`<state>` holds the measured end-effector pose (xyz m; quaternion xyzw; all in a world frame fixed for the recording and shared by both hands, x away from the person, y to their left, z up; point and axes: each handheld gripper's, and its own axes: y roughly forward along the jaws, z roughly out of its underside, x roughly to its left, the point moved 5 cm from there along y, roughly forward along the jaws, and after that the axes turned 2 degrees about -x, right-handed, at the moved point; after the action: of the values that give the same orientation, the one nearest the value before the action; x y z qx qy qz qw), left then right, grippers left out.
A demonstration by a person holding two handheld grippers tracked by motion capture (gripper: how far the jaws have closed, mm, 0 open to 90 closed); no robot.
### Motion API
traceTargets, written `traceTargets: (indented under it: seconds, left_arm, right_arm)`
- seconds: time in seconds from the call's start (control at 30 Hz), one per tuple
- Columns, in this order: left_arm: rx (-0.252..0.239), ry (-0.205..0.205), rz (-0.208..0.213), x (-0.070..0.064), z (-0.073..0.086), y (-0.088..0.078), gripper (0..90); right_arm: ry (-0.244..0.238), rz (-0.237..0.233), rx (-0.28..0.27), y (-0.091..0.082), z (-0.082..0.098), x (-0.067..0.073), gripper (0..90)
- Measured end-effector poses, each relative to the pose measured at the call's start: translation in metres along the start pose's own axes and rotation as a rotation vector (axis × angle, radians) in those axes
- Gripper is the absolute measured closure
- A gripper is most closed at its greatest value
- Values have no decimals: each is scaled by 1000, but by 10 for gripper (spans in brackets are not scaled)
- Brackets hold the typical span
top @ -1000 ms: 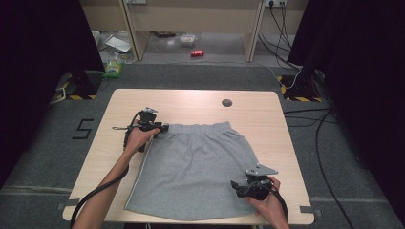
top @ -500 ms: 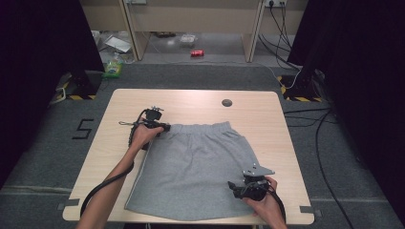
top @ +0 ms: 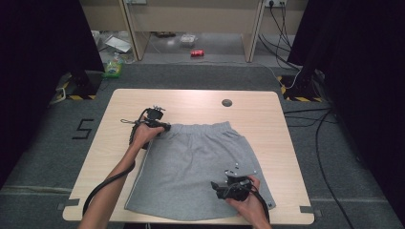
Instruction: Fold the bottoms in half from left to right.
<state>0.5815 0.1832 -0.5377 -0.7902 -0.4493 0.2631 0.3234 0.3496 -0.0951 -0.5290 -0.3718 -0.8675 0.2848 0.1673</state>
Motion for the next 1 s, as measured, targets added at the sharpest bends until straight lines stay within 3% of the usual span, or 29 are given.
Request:
traceTargets:
  seconds: [0.07,0.13,0.23,0.33,0.63,0.7,0.73,0.83,0.87,0.9,1.0]
  left_arm:
    - [-2,0,1,0,0,0,751]
    - [-7,1,1,0,1,0,751]
    - [-9,4,-3,0,1,0,751]
    - [-12,10,-10,-1,1,0,751]
    - [-4,39,-34,5,6,-6,752]
    - [-2,34,-41,11,9,-10,752]
    - [-7,24,-39,14,11,-12,751]
    - [-22,-13,-21,21,15,-15,750]
    - [-30,-22,-14,22,16,-15,750]
    - [-32,-22,-13,23,16,-15,749]
    - [-24,-16,-17,22,15,-14,749]
  right_arm:
    - [-6,-5,0,2,-1,3,291]
    - [-25,-33,0,13,-8,18,291]
    - [-34,-45,-1,18,-12,25,291]
    - [-60,-85,-1,35,-23,46,291]
    - [-87,-157,-1,61,-40,82,300]
    - [-92,-166,2,64,-42,87,300]
    - [-120,-184,4,71,-46,99,300]
    - [-146,-211,3,79,-51,117,304]
    - [-146,-211,3,79,-51,117,304]
    - [-158,-229,4,84,-54,127,307]
    - [-175,-254,7,91,-57,142,318]
